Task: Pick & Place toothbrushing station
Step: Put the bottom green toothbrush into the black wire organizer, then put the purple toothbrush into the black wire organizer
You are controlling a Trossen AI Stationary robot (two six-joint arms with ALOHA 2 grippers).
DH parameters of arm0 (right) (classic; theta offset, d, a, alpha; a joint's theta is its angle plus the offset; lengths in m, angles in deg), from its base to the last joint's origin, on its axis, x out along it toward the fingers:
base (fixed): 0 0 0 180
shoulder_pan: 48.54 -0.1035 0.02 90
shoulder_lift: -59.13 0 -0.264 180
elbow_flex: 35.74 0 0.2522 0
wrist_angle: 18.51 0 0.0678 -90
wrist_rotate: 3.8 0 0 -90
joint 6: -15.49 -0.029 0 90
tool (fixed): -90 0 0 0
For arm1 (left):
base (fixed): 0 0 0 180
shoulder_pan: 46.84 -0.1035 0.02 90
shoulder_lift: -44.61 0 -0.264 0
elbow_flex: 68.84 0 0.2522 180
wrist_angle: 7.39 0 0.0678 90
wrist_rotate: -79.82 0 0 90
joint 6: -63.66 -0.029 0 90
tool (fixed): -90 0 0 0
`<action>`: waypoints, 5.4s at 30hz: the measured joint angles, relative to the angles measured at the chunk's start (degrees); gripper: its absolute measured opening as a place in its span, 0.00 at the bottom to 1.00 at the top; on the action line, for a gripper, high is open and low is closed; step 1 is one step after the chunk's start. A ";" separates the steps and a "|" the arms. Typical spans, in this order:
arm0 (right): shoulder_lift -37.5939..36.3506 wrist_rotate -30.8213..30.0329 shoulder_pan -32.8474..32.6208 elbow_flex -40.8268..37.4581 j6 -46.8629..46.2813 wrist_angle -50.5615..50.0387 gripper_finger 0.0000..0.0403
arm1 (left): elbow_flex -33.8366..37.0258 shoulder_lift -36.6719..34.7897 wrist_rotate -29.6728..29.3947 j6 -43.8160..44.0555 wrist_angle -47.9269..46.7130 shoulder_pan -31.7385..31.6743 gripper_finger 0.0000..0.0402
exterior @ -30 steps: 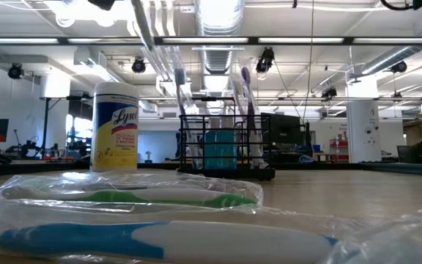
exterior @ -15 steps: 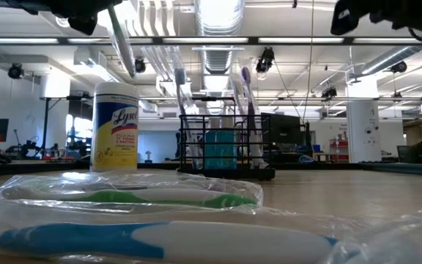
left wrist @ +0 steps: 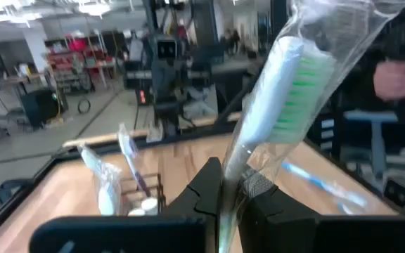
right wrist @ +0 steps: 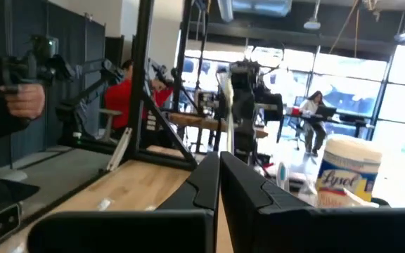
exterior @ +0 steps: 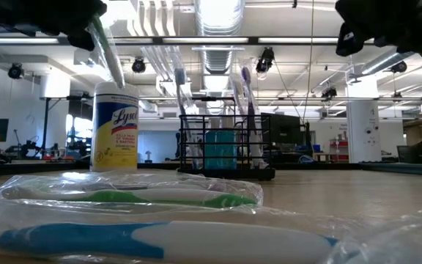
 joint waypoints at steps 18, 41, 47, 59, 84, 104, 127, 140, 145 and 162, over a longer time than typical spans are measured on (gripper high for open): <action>0.39 -2.75 1.58 0.33 0.61 0.95 0.02 | -4.17 21.92 -1.85 -6.15 20.51 -2.19 0.05; 0.83 -2.73 1.60 0.28 0.33 0.80 0.02 | -13.94 43.07 2.69 -2.54 19.74 -12.21 0.05; 0.81 -2.73 1.62 0.28 0.29 0.82 0.02 | -16.23 48.27 2.19 -1.81 19.69 -12.48 0.05; 0.79 -2.73 1.58 0.28 0.15 0.80 0.02 | -17.22 52.70 2.10 -0.29 19.69 -13.65 0.06; 0.79 -2.71 1.58 0.28 -1.16 0.64 0.02 | -17.98 50.69 2.89 10.65 17.81 -14.09 0.64; 0.83 -2.68 1.58 -0.15 -3.42 0.38 0.02 | -27.66 12.05 2.19 8.40 -35.27 -9.63 0.32; 0.77 -3.03 1.58 -0.09 -7.58 2.27 0.02 | 5.85 -25.81 2.12 7.38 -22.47 -7.06 0.01; 1.67 -8.83 1.58 -0.13 -7.54 2.04 0.02 | 14.21 -29.96 1.38 8.46 -19.82 -7.06 0.02; 3.67 -10.98 1.58 -0.20 -7.10 2.13 0.02 | 14.97 -29.10 0.94 8.83 -17.76 -7.14 0.01; 25.90 -16.96 -3.13 22.04 -10.35 -19.14 0.02 | 15.13 -28.91 -5.61 14.04 -16.98 -7.14 0.03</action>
